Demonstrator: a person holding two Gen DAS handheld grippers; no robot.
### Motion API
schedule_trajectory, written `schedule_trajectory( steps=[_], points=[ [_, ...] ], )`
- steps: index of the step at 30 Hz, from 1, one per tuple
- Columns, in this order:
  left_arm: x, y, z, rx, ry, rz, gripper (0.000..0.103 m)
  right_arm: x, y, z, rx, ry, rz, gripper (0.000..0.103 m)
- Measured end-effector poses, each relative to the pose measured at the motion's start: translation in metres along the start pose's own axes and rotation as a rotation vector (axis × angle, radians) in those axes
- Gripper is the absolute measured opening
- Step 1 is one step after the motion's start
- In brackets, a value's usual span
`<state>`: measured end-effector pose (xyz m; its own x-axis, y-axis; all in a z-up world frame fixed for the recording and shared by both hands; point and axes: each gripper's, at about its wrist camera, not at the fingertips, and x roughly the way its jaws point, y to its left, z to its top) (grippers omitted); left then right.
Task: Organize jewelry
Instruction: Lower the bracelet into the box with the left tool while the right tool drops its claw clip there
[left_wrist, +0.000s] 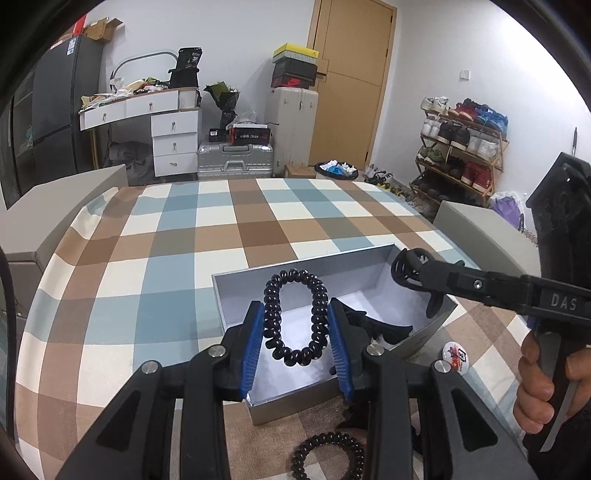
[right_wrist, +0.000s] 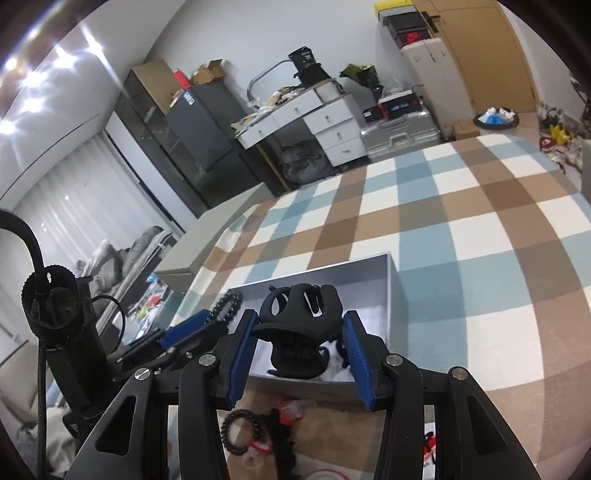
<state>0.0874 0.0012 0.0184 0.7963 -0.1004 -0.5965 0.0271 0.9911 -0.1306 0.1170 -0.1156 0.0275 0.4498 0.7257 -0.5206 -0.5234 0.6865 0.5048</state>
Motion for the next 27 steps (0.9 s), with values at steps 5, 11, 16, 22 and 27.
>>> schedule_trajectory(
  steps=[5, 11, 16, 22, 27],
  points=[
    [0.003, -0.002, 0.002, 0.008, 0.011, 0.017, 0.029, 0.002, -0.005, 0.000, 0.013, 0.009, -0.006, 0.046],
    [0.008, -0.003, 0.002, 0.012, 0.031, 0.015, 0.029, 0.004, 0.000, -0.002, -0.003, 0.018, -0.026, 0.046],
    [0.009, -0.007, 0.004, 0.039, 0.034, 0.043, 0.029, 0.007, 0.003, -0.003, -0.007, 0.030, -0.037, 0.046],
    [0.010, -0.012, 0.003, 0.057, 0.044, 0.043, 0.030, 0.008, 0.002, -0.002, 0.003, 0.042, -0.019, 0.048],
    [0.010, -0.012, 0.003, 0.063, 0.049, 0.044, 0.031, 0.003, 0.002, 0.000, 0.016, 0.026, 0.010, 0.053]
  ],
)
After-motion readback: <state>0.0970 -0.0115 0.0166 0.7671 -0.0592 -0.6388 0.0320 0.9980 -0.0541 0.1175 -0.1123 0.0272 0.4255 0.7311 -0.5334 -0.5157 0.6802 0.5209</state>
